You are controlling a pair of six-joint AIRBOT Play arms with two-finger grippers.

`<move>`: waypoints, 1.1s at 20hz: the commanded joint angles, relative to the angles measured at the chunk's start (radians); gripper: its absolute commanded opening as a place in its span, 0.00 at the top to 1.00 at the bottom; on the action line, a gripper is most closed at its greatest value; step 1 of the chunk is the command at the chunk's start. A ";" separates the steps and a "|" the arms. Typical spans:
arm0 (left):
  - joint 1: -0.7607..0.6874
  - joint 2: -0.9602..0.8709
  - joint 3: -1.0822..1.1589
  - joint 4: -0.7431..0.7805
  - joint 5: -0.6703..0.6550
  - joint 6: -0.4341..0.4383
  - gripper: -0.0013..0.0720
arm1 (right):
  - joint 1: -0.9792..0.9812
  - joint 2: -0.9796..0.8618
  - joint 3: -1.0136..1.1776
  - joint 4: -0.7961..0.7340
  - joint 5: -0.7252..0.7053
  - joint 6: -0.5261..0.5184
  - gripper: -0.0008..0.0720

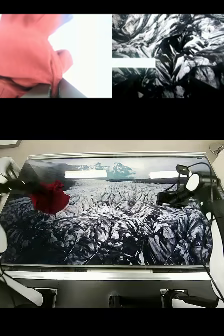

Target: Fold the clothes and pants, and hang the long-sleeved shirts on hangers.

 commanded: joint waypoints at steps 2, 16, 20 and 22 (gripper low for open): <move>-0.119 0.365 -0.010 -0.036 0.019 0.168 0.96 | 0.001 0.065 0.065 -0.074 0.023 -0.025 0.05; -1.160 0.414 -0.570 -0.033 0.505 -0.037 0.96 | 0.001 0.381 0.090 -0.418 0.097 0.069 0.04; -1.220 0.202 -0.533 -0.031 0.427 -0.098 0.01 | 0.001 0.355 0.090 -0.430 0.177 0.035 0.04; -1.100 0.209 -0.474 0.008 0.270 -0.098 0.00 | 0.001 0.313 0.090 -0.429 0.227 -0.013 0.04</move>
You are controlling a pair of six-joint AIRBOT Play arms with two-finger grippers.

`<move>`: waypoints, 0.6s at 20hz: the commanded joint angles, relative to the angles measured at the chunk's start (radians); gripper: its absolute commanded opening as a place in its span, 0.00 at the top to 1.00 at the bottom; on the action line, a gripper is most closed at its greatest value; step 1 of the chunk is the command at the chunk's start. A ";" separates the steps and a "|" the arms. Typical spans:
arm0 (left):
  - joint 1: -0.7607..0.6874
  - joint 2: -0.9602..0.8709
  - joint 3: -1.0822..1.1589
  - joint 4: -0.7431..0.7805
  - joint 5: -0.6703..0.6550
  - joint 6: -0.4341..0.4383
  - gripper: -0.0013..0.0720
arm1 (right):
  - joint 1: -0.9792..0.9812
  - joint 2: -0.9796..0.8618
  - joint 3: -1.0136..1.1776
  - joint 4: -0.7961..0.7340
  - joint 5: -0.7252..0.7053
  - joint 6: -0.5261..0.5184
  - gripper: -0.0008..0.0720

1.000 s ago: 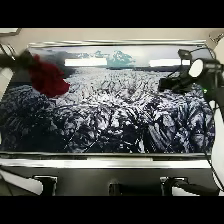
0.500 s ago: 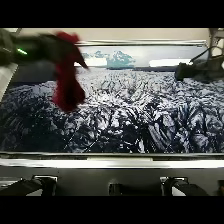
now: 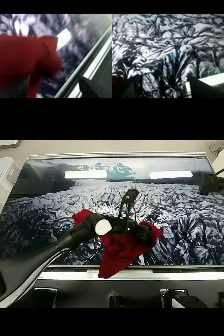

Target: Fold the clothes and pants, and hang the long-sleeved shirts on hangers.

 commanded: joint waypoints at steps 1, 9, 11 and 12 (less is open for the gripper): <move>0.135 -0.046 0.081 0.065 -0.197 -0.040 0.00 | 0.001 -0.069 0.000 -0.028 0.106 -0.077 0.04; 0.831 0.006 0.098 0.132 -0.643 -0.010 0.01 | -0.277 -0.457 -0.001 0.628 0.344 -0.118 0.02; 0.903 0.002 -0.010 0.126 -0.586 -0.010 0.01 | -0.306 -0.500 -0.016 0.638 0.344 -0.124 0.01; 0.921 -0.004 -0.056 0.117 -0.548 -0.010 0.01 | -0.311 -0.511 -0.032 0.622 0.319 -0.124 0.01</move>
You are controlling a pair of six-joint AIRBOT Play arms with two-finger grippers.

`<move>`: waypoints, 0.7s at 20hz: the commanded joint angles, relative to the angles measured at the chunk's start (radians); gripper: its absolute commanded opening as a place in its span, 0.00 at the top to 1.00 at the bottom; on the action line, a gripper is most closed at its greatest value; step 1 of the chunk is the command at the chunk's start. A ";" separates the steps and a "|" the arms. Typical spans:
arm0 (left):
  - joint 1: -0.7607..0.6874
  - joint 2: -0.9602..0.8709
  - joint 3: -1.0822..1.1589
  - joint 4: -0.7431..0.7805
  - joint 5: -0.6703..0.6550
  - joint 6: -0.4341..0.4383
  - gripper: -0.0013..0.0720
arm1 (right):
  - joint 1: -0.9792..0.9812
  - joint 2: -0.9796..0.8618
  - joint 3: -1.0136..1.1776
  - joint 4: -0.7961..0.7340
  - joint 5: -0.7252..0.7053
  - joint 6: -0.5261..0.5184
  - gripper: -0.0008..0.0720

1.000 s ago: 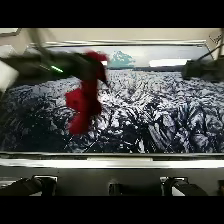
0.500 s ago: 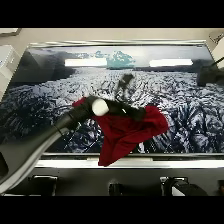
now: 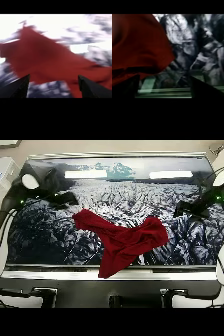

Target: Fold the clothes and pants, and hang the long-sleeved shirts on hangers.

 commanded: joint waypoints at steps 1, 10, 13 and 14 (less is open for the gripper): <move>0.131 -0.016 -0.146 -0.013 0.043 0.010 0.01 | -0.055 -0.078 -0.043 0.101 -0.002 -0.011 0.01; 0.043 -0.184 -0.199 -0.224 0.174 0.086 0.01 | -0.055 -0.109 -0.218 0.079 -0.163 -0.077 0.01; 0.017 -0.184 -0.196 -0.224 0.227 0.085 0.35 | -0.054 -0.142 -0.232 0.109 -0.181 -0.078 0.01; 0.010 -0.184 -0.196 -0.224 0.241 0.085 0.54 | -0.054 -0.154 -0.234 0.119 -0.186 -0.078 0.01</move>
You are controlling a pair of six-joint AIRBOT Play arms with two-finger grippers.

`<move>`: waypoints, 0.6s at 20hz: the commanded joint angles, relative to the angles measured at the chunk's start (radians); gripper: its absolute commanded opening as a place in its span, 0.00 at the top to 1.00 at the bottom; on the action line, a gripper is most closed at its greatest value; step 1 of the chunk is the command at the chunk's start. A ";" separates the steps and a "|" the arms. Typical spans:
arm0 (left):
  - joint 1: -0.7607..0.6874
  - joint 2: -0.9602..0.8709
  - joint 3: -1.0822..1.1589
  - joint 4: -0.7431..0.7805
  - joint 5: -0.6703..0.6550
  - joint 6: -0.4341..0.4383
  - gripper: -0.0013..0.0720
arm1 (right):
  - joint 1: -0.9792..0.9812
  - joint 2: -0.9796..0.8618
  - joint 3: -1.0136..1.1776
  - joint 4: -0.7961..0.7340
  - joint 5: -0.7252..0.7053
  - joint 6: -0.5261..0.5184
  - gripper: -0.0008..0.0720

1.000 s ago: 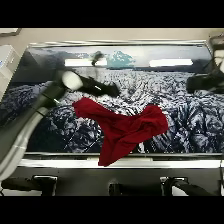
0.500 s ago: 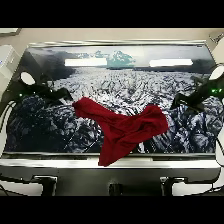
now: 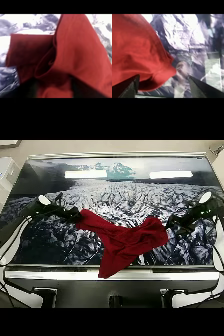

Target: Fold the clothes and pants, and hang the long-sleeved shirts on hangers.

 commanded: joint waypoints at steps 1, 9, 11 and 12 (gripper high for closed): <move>-0.031 -0.011 -0.001 -0.018 0.077 0.003 0.66 | 0.000 -0.039 -0.015 0.033 -0.028 -0.006 0.01; -0.051 0.004 0.002 -0.016 0.097 -0.003 0.96 | 0.001 -0.110 -0.016 0.125 -0.075 -0.006 0.03; -0.050 0.014 0.002 -0.016 0.097 -0.003 0.96 | 0.016 -0.124 -0.016 0.193 -0.080 -0.013 0.18; -0.050 0.022 0.002 -0.016 0.095 -0.002 0.96 | 0.030 -0.125 -0.016 0.196 -0.093 -0.013 0.43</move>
